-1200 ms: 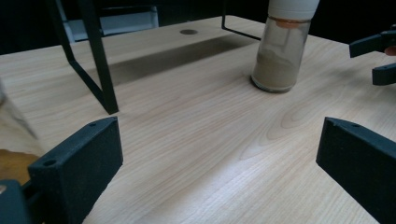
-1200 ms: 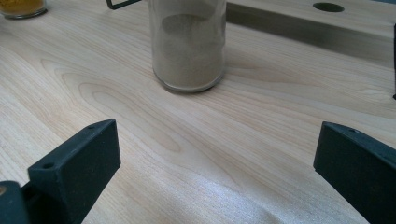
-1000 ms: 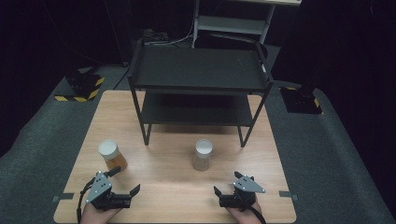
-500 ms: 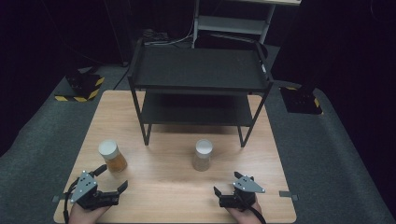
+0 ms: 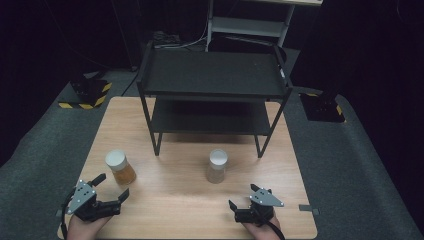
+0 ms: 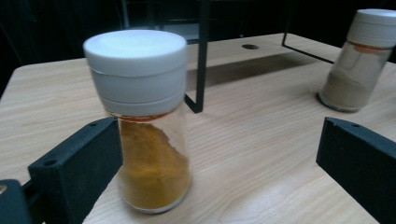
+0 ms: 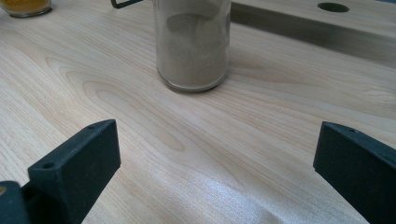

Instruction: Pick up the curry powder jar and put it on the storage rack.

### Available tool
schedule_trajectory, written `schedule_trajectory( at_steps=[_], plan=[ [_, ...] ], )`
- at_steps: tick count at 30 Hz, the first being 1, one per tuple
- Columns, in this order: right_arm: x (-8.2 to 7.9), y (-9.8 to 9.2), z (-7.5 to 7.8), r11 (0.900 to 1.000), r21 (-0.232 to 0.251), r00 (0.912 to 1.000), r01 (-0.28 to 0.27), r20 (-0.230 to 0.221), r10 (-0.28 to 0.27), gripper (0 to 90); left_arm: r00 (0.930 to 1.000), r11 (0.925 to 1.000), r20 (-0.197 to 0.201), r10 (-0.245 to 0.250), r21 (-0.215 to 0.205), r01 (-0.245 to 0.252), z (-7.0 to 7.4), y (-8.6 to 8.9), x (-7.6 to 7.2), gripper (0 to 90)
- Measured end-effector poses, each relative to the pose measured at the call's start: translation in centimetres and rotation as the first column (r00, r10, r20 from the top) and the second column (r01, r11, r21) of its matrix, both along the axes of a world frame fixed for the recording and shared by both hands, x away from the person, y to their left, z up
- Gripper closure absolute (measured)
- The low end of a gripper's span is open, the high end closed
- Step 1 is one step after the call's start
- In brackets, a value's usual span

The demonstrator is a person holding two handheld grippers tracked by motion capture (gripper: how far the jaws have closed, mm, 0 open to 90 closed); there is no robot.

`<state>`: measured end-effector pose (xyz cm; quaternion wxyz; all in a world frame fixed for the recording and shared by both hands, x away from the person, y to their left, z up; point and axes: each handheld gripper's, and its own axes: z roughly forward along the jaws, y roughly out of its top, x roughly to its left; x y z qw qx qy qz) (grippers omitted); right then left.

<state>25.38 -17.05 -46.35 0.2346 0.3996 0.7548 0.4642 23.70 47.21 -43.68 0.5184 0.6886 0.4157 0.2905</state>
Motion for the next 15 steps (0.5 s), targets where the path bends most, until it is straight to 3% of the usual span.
schedule_trajectory(
  at_steps=[15],
  plan=[
    [0.1, -0.2, -0.1, 1.0, 0.008, 1.0, -0.002, -0.001, 0.002, 0.0, 0.9992, 0.9994, -0.02, 0.035, 0.002, -0.035, -0.6, 0.8, 2.6, 4.8]
  ],
)
